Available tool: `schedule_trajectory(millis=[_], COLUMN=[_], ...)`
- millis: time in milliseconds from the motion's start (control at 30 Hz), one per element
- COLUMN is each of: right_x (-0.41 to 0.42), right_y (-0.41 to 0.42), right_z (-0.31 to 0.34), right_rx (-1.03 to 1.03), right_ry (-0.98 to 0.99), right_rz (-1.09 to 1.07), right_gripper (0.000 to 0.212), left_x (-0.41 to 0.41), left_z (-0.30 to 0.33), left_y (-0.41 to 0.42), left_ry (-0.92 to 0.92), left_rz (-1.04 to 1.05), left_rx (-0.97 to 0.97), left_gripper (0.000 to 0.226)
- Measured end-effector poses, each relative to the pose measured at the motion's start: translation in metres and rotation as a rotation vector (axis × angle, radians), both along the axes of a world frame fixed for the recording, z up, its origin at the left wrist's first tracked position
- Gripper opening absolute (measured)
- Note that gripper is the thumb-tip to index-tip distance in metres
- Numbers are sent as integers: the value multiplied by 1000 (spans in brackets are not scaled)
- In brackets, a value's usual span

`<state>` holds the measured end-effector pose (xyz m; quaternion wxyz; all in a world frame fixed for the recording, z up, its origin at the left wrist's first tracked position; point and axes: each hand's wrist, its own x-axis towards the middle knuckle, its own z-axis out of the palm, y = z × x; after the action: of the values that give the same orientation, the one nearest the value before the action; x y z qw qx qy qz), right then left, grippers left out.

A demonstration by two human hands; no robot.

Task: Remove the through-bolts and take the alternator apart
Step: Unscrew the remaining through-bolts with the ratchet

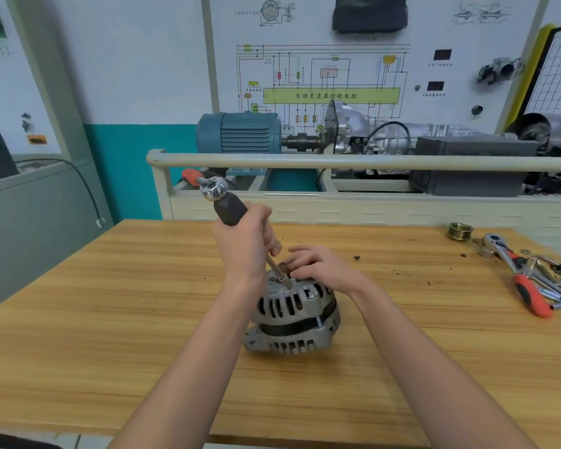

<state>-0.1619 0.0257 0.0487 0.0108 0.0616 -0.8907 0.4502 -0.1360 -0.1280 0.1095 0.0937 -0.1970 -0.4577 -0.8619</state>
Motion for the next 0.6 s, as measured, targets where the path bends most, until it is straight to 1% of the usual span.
schedule_trajectory(millis=[33,67,100,133,167,200,233,300,333,400,467,533,600], right_x=[-2,-5,-6,-7,-6,-4,-1,5,7,10,14,16,17], right_y=[0,-1,-2,-3,-6,-11,-18,-39,-50,-66,-73,-72,-70], right_z=[6,14,22,28,33,36,37,31,26,14,3,-3,-3], right_rx=[14,70,172,289,389,437,413,275,275,432,573,610,634], right_ry=[-53,-106,-147,-170,-165,-133,-87,-21,-11,29,169,298,348], right_rz=[89,162,202,199,150,77,0,-139,-204,-324,-427,-454,-420], right_gripper=[23,25,27,28,29,29,26,14,15,23,28,32,35], left_x=[0,0,-1,-1,-2,-2,-3,-5,-6,-7,-7,-8,-9], left_z=[1,2,2,2,2,2,1,1,1,0,-3,-6,-8], left_y=[-1,-3,-4,-6,-8,-9,-10,-12,-13,-15,-19,-24,-28], left_ry=[2,2,-1,-3,-4,-5,-6,-11,-11,1,12,13,11], left_rz=[4,10,19,28,36,44,51,73,89,119,127,129,135], left_rx=[2,3,2,1,5,16,29,47,43,9,-18,-22,-17], left_gripper=[46,47,48,48,48,47,44,41,39,35,30,30,31])
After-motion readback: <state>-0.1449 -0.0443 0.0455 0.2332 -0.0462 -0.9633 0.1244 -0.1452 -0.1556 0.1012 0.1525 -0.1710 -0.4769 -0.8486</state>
